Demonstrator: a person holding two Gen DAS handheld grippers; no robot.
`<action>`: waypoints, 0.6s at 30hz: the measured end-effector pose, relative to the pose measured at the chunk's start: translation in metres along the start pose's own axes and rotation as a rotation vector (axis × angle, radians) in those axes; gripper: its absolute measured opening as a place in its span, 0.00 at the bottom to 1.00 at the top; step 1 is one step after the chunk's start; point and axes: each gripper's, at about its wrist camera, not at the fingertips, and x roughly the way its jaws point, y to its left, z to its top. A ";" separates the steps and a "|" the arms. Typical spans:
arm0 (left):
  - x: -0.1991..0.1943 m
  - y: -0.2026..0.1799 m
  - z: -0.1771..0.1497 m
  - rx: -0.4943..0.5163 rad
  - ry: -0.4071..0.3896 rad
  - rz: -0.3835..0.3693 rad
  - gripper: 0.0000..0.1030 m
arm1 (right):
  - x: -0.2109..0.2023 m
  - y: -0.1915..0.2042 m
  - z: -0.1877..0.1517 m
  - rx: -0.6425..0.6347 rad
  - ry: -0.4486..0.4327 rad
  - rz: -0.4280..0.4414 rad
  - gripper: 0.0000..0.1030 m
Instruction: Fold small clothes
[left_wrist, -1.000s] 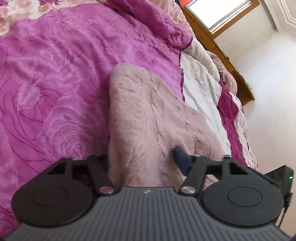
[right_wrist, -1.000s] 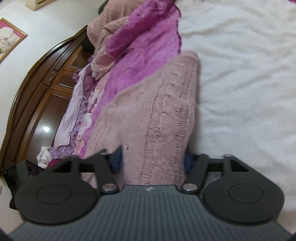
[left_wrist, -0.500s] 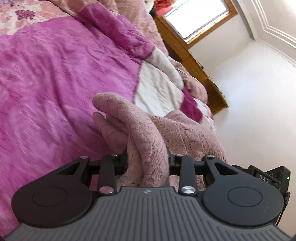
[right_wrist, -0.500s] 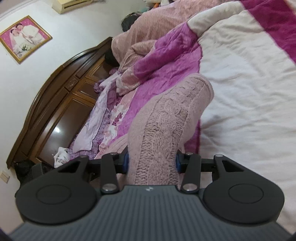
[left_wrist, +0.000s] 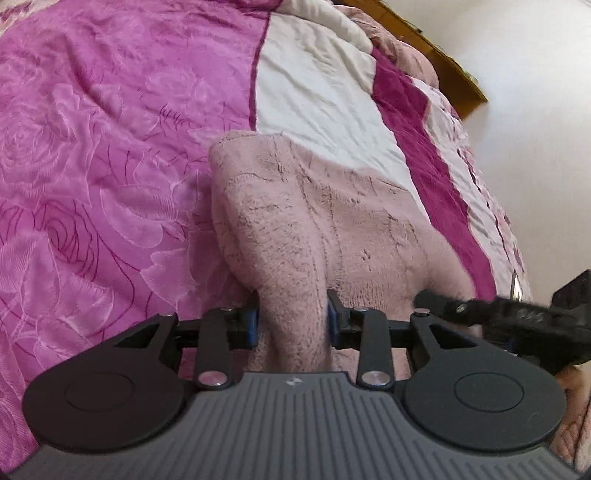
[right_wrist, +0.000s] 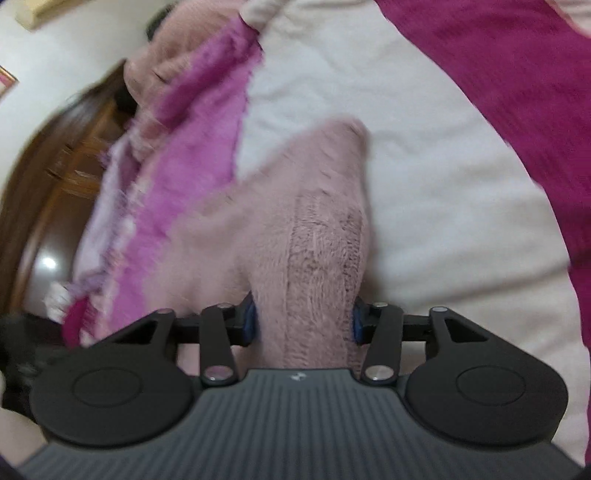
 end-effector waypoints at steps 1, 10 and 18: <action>-0.002 0.000 0.003 0.000 -0.002 0.000 0.38 | -0.003 -0.001 0.000 -0.002 -0.005 0.009 0.55; -0.007 0.000 0.051 0.016 -0.098 0.054 0.64 | -0.022 0.007 0.028 -0.121 -0.113 -0.034 0.70; 0.051 0.015 0.079 -0.102 -0.011 -0.004 0.68 | 0.036 -0.021 0.066 0.004 -0.037 0.032 0.72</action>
